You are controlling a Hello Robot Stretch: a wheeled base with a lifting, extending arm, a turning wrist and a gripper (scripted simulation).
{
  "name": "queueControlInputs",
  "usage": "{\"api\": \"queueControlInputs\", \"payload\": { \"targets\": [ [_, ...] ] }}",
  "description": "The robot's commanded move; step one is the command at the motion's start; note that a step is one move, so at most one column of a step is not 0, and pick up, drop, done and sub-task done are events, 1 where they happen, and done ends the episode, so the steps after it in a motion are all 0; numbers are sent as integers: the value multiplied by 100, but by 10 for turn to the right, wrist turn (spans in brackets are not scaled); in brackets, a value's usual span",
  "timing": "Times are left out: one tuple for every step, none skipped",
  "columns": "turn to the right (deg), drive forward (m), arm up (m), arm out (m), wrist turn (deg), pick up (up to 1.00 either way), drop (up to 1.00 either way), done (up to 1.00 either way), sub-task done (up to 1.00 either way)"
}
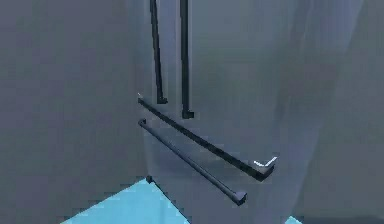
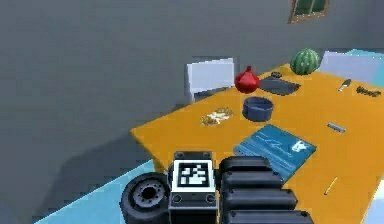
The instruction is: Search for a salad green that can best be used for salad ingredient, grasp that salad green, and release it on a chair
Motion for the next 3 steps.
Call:
{"api": "queueControlInputs", "payload": {
  "targets": [
    [-450,0,0,0,0,0,0,0,0],
    [-180,0,0,0,0,0,0,0,0],
    [0,20,0,0,0,0,0,0,0]
  ]
}}
